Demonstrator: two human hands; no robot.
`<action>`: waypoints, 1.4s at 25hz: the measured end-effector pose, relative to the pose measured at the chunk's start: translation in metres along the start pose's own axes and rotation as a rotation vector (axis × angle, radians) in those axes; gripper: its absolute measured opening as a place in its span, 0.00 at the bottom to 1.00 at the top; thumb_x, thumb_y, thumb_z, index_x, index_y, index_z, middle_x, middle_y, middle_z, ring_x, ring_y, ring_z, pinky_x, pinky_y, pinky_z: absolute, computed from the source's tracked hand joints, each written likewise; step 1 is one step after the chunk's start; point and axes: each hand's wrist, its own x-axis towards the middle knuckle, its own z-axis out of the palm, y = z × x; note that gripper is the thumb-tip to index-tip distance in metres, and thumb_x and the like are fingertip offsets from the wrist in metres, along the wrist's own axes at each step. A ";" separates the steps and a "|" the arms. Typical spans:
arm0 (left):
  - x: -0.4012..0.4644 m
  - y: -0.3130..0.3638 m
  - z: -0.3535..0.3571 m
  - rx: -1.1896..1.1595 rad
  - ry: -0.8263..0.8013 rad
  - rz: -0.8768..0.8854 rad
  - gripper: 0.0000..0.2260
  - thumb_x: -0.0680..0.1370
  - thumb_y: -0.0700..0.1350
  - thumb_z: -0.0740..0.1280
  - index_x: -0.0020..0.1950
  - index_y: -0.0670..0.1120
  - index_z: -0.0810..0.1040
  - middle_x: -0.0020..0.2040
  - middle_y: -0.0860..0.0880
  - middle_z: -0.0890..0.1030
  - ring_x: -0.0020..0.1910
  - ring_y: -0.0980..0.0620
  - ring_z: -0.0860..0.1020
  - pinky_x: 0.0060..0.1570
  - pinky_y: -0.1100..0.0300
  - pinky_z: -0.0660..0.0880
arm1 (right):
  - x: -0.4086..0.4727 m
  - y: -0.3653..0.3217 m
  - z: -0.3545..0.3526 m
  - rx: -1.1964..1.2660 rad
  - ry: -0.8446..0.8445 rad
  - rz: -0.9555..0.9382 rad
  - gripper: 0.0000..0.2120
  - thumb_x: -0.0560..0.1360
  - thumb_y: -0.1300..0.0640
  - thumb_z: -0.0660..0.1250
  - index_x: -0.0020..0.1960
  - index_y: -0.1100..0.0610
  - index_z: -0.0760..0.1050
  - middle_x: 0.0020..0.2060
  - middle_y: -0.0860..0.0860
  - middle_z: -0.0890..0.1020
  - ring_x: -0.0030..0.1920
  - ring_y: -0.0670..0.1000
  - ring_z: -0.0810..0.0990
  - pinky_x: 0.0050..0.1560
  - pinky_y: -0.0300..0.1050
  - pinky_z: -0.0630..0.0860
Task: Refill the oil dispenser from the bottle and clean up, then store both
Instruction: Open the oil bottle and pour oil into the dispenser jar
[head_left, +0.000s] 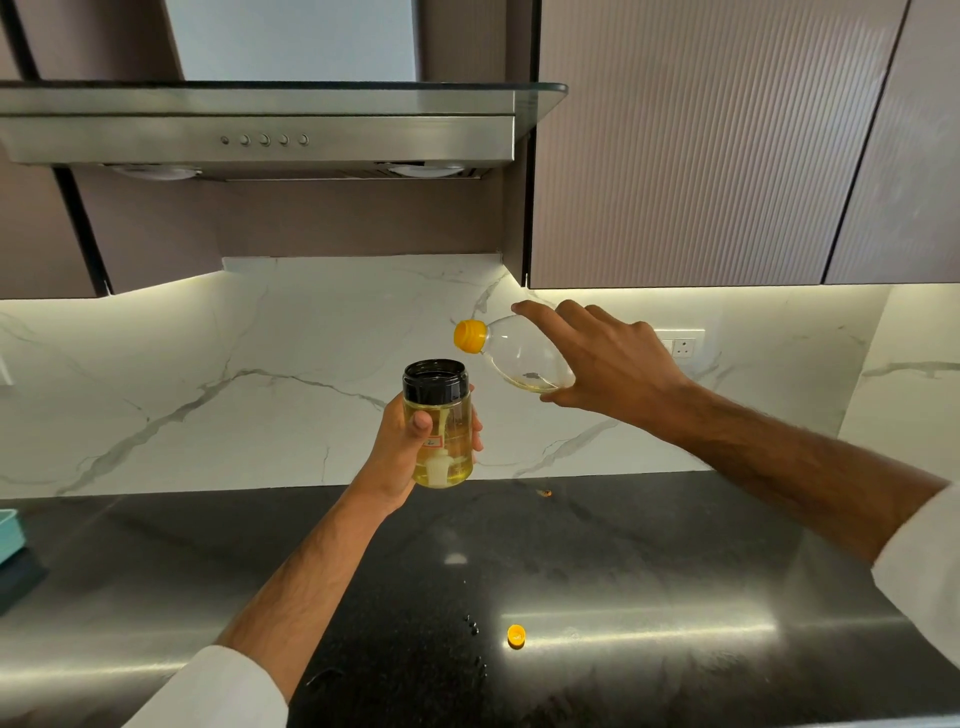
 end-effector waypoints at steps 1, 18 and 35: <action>0.000 0.000 0.000 0.007 0.008 0.000 0.47 0.59 0.75 0.74 0.64 0.43 0.74 0.47 0.45 0.85 0.43 0.45 0.84 0.44 0.49 0.83 | -0.001 -0.001 0.003 0.018 -0.006 0.004 0.49 0.73 0.36 0.73 0.82 0.46 0.47 0.73 0.52 0.69 0.68 0.55 0.73 0.61 0.56 0.78; -0.003 -0.025 0.004 0.129 0.179 -0.052 0.45 0.59 0.75 0.75 0.63 0.43 0.76 0.46 0.44 0.85 0.42 0.45 0.84 0.44 0.48 0.83 | -0.014 0.000 0.101 0.404 -0.066 0.061 0.48 0.71 0.34 0.74 0.79 0.42 0.49 0.73 0.49 0.71 0.68 0.55 0.75 0.63 0.59 0.77; -0.069 -0.098 -0.051 0.269 0.571 -0.166 0.47 0.57 0.71 0.79 0.64 0.43 0.73 0.48 0.45 0.85 0.45 0.48 0.86 0.46 0.53 0.83 | -0.032 -0.081 0.214 0.997 -0.181 0.183 0.50 0.63 0.37 0.81 0.74 0.41 0.54 0.66 0.46 0.79 0.59 0.51 0.82 0.52 0.49 0.79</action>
